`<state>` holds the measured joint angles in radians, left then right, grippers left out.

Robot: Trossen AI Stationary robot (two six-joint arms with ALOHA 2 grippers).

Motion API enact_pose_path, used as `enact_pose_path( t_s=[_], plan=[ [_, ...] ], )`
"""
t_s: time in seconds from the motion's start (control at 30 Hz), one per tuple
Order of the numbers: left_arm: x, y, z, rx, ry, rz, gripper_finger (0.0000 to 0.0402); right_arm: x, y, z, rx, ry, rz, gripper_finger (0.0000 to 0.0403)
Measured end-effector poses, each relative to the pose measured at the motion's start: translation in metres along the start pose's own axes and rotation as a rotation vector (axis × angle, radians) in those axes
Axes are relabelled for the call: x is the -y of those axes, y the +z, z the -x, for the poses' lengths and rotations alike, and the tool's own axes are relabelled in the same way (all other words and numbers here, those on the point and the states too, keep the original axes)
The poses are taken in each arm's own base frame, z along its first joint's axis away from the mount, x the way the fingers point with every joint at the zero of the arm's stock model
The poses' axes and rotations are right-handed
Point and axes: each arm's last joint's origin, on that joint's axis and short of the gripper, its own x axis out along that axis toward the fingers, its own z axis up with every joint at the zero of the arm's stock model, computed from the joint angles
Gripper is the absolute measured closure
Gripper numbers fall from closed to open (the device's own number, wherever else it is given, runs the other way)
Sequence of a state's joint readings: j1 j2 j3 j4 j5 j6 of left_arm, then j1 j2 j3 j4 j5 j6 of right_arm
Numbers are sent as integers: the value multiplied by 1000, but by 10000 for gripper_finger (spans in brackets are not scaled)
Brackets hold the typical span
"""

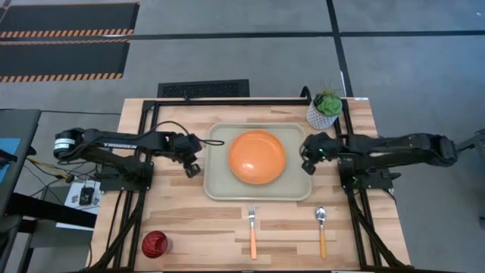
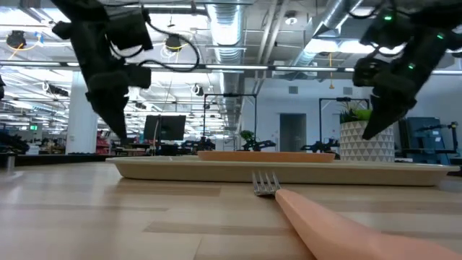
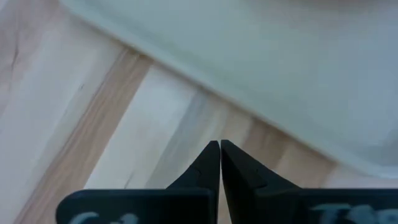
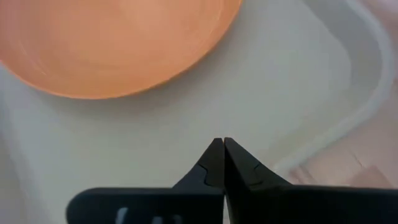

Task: Pick and place plate/cup/fork/spoon on tray
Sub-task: Adjust the gray serving tray

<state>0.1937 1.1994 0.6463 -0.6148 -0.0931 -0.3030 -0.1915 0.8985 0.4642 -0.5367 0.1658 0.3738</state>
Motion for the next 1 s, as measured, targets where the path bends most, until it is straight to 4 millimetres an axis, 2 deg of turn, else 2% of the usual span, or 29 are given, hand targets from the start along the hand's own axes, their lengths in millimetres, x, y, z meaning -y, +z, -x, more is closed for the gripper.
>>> enact_pose_path(
  t_s=[0.2,0.3,0.47,0.87,1.0],
  plan=[
    [-22,-3,-16,-33,51,35,401,8,22,-2,-270,-144,-69,393],
    [-29,-2,-20,-25,55,16,401,17,24,-9,-384,-208,-111,395],
    [-34,2,-26,-8,8,11,401,28,23,-27,-514,-200,-176,393],
    [-33,7,-51,-41,-37,129,401,29,22,-41,-540,-215,-189,396],
    [-32,8,-53,-38,-51,142,401,30,23,-48,-541,-212,-184,397]
  ],
)
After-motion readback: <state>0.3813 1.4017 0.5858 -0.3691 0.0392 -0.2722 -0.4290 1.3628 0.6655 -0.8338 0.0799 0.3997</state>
